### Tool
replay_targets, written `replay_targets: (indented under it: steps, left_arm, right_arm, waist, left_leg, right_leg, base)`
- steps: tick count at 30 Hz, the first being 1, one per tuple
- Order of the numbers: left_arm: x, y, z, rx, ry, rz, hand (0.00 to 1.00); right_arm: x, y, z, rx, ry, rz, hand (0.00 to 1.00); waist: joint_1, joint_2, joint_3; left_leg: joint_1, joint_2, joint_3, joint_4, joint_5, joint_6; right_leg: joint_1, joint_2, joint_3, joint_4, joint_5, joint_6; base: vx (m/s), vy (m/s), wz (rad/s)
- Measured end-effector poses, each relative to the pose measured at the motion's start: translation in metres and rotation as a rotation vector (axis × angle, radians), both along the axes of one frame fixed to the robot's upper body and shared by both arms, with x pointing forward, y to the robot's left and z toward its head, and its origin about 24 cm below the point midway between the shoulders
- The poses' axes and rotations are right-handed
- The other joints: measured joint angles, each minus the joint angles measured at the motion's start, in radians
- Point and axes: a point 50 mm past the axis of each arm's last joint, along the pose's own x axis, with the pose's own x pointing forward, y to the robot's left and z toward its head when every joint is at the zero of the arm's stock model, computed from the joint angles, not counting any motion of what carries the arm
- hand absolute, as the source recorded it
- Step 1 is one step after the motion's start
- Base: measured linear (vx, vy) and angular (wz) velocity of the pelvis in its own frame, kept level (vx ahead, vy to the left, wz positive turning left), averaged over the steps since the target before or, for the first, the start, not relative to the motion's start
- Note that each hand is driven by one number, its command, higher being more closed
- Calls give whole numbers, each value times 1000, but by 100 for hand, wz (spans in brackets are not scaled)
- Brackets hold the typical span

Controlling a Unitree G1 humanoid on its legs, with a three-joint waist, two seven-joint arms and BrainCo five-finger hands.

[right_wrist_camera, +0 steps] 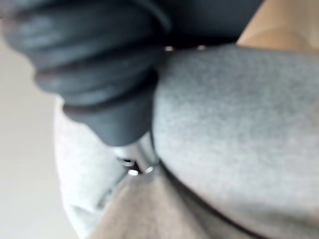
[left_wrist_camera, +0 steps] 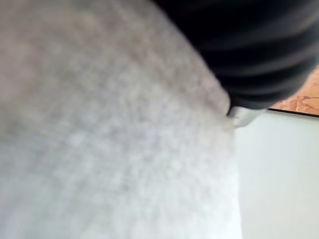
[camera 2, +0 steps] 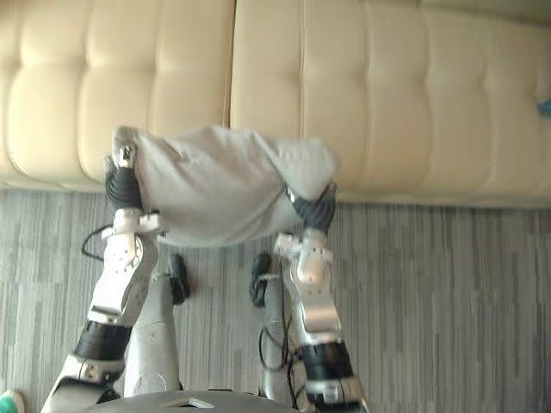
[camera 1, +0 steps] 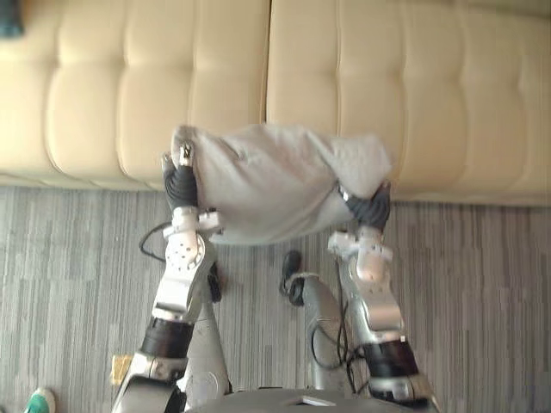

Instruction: Pick up cushions and gather them together orderly.

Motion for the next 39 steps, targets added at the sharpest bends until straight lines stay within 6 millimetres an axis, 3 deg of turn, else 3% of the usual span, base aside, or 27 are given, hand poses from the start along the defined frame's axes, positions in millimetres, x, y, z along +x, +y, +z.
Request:
replay_targets:
  steps: [4, 8, 13, 18, 20, 22, 23, 24, 26, 27, 28, 29, 30, 33, 35, 36, 38, 39]
  left_arm:
    - [-31, 7, -33, 12, 120, -20, 100]
    - [-41, 9, -42, 17, 152, -33, 100]
    - [-44, 10, -50, 20, 183, -40, 100]
    - [-47, 12, -65, 25, 252, -32, 100]
    - [-50, 13, -73, 28, 289, -34, 100]
    - [-51, 14, -75, 39, 300, -32, 100]
    - [-51, 17, -76, 56, 305, -32, 100]
    - [-51, 20, -76, 69, 306, -28, 100]
    - [-51, 23, -76, 86, 305, -25, 100]
    - [-51, 26, -78, 106, 314, -26, 100]
    - [-51, 29, -77, 129, 310, -26, 100]
    - [-51, 21, -81, 96, 325, -35, 100]
    - [-52, 9, -85, 56, 336, -62, 100]
    - [-57, 7, -91, 46, 366, -75, 100]
    - [-58, 6, -90, 28, 359, -81, 100]
    - [-59, 4, -90, 4, 361, -86, 100]
    - [-59, 2, -89, -21, 354, -101, 100]
    - [-59, 0, -88, -27, 347, -108, 100]
  right_arm:
    - [-30, -1, -32, 16, 132, 69, 100]
    - [-31, -2, -33, 7, 135, 77, 100]
    - [-27, -4, -31, -36, 124, 92, 100]
    - [-22, -2, -43, -40, 175, 108, 100]
    - [-23, -1, -51, -66, 212, 115, 100]
    - [-24, 0, -51, -83, 214, 120, 100]
    - [-24, 1, -52, -83, 216, 126, 100]
    - [-24, 4, -51, -81, 214, 135, 100]
    - [-22, 4, -50, -81, 208, 137, 100]
    - [-22, 5, -54, -77, 223, 137, 100]
    - [-23, 7, -57, -63, 238, 139, 100]
    - [-22, 2, -52, -93, 218, 142, 100]
    - [-25, -8, -54, -125, 228, 132, 100]
    - [-39, -12, -64, -121, 285, 139, 100]
    - [-41, -13, -56, -121, 256, 139, 100]
    - [-41, -15, -47, -139, 219, 140, 100]
    - [-41, -19, -34, -173, 167, 144, 100]
    - [-42, -22, -28, -185, 142, 140, 100]
  waist:
    - [2, -11, -102]
    - [10, -17, -176]
    - [8, -21, -217]
    - [7, -21, -217]
    - [5, -14, -196]
    - [-5, -27, -170]
    - [-8, -25, -153]
    - [-1, -34, -152]
    - [2, -37, -150]
    - [-14, -65, -151]
    - [-47, -139, -158]
    - [-50, -70, -144]
    - [-51, 25, -137]
    - [-54, 53, -150]
    - [-56, 55, -157]
    - [-59, 55, -162]
    - [-55, 55, -164]
    - [-48, 56, -167]
  left_leg:
    - [207, -8, 29, -94, -20, -8]
    - [321, -15, 58, -167, -23, -11]
    - [401, -35, 66, -214, -21, -11]
    - [433, -58, 52, -213, -38, 0]
    - [448, -54, 48, -187, -84, 10]
    - [459, -72, 32, -178, -93, 23]
    - [465, -79, 22, -183, -89, 41]
    - [458, -81, 21, -192, -85, 48]
    - [436, -90, 5, -226, -79, 57]
    - [455, -137, -25, -328, -71, 65]
    - [447, -262, -60, -218, -85, 60]
    - [472, -254, -95, -130, -130, 45]
    - [560, -205, -103, -220, -234, 48]
    - [591, -148, -135, -255, -209, 8]
    - [526, -99, -143, -105, -190, -24]
    - [490, -83, -137, -1, -144, -28]
    - [435, -67, -104, 149, -32, -20]
    - [392, -37, -49, 249, -33, -12]
  right_leg:
    - [219, 16, 0, -144, 14, 20]
    - [341, 34, 22, -273, 56, 30]
    - [447, 50, 50, -410, 126, 34]
    - [443, 33, 85, -373, 139, 32]
    - [386, 26, 106, -199, 124, 18]
    - [326, -4, 109, -50, 127, 14]
    - [293, -15, 108, -8, 100, -12]
    - [282, -12, 106, -45, 47, -2]
    - [266, 10, 105, -164, 32, 12]
    - [266, 9, 125, -278, 41, 28]
    - [260, -55, 145, -316, 63, 56]
    - [247, -33, 157, -260, 65, 53]
    - [210, 29, 142, -161, 74, 35]
    - [228, 64, 78, -149, 3, -1]
    - [250, 89, 34, -130, -20, -39]
    - [283, 94, 21, -141, -36, -47]
    - [338, 90, 24, -180, -37, -50]
    - [393, 84, 35, -225, -38, -50]
  base:
    - [208, 45, -4]
    - [124, 31, -13]
    - [104, 35, -12]
    - [1, 59, -20]
    - [-124, 125, -8]
    - [-146, 97, 19]
    - [-63, 17, 21]
    - [-53, -45, 19]
    - [-13, -108, 24]
    - [75, -76, 73]
    - [84, -102, 77]
    - [104, -27, 45]
    - [75, -79, 9]
    - [286, -163, 28]
    - [454, -228, 26]
    - [479, -198, 14]
    - [340, -76, 1]
    - [290, 19, -3]
